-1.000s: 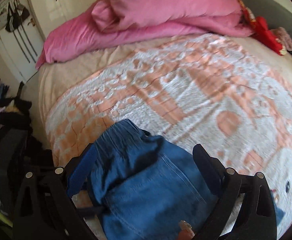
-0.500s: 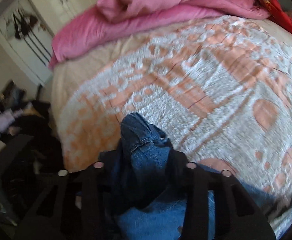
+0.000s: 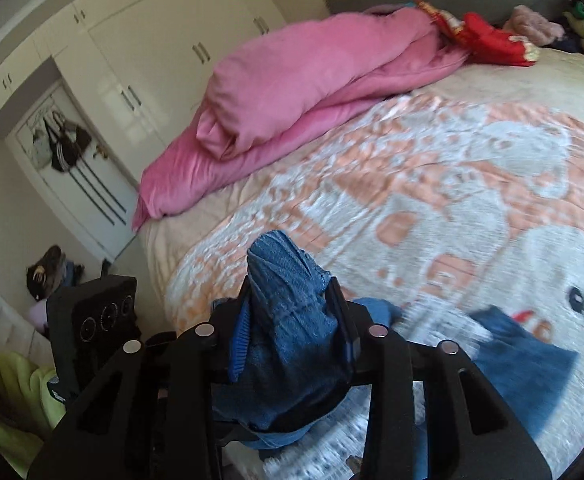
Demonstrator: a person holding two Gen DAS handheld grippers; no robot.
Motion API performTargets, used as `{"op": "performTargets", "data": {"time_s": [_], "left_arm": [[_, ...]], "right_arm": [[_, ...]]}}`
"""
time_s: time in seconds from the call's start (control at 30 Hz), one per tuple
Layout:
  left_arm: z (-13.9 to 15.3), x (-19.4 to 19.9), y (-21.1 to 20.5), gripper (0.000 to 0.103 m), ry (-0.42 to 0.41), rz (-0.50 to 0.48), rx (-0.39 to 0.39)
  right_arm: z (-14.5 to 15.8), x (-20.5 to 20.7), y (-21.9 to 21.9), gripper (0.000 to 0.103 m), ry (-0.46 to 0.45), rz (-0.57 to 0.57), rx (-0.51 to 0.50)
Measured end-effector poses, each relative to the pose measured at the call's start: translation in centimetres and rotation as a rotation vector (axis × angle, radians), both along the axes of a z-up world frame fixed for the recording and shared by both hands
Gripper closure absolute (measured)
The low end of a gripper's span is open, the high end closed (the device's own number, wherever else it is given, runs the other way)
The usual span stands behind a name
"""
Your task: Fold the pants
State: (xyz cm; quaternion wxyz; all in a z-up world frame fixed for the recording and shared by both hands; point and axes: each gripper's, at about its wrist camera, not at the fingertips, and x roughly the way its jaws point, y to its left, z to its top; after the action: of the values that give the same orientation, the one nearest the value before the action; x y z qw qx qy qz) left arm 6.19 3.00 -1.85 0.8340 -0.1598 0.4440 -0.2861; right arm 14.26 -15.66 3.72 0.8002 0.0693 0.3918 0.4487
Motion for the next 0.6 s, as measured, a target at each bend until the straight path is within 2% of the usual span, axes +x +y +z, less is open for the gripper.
{"op": "performTargets", "data": {"time_s": [0.03, 0.17, 0.23, 0.3, 0.4, 0.47, 0.53, 0.6], "left_arm": [[0.1, 0.2, -0.5, 0.061, -0.007, -0.013, 0.001], [0.1, -0.4, -4.4, 0.060, -0.020, -0.157, 0.009], [-0.2, -1.3, -6.3, 0.060, -0.027, -0.234, 0.037], [0.1, -1.8, -6.4, 0.060, -0.040, -0.249, 0.040], [1.3, -1.6, -5.9, 0.060, -0.098, -0.209, 0.075], [2.0, -1.1, -5.6, 0.060, -0.142, -0.163, 0.147], [1.6, -0.4, -5.7, 0.061, -0.134, -0.131, 0.216], [0.3, -0.1, -6.2, 0.064, -0.114, -0.134, 0.242]], "right_arm": [[0.2, -0.3, -1.5, 0.048, -0.002, -0.024, 0.023], [0.2, -1.5, -6.9, 0.028, -0.011, -0.143, 0.082], [-0.7, -2.3, -9.9, 0.025, 0.003, -0.248, 0.046], [-1.9, -2.8, -11.7, 0.023, 0.036, -0.312, 0.014], [-4.0, -3.6, -13.2, 0.018, 0.102, -0.365, -0.007], [-5.0, -4.0, -13.5, 0.016, 0.123, -0.368, -0.008], [-5.7, -4.1, -13.1, 0.015, 0.136, -0.365, -0.018], [-6.4, -3.8, -12.1, 0.014, 0.149, -0.361, -0.050]]}}
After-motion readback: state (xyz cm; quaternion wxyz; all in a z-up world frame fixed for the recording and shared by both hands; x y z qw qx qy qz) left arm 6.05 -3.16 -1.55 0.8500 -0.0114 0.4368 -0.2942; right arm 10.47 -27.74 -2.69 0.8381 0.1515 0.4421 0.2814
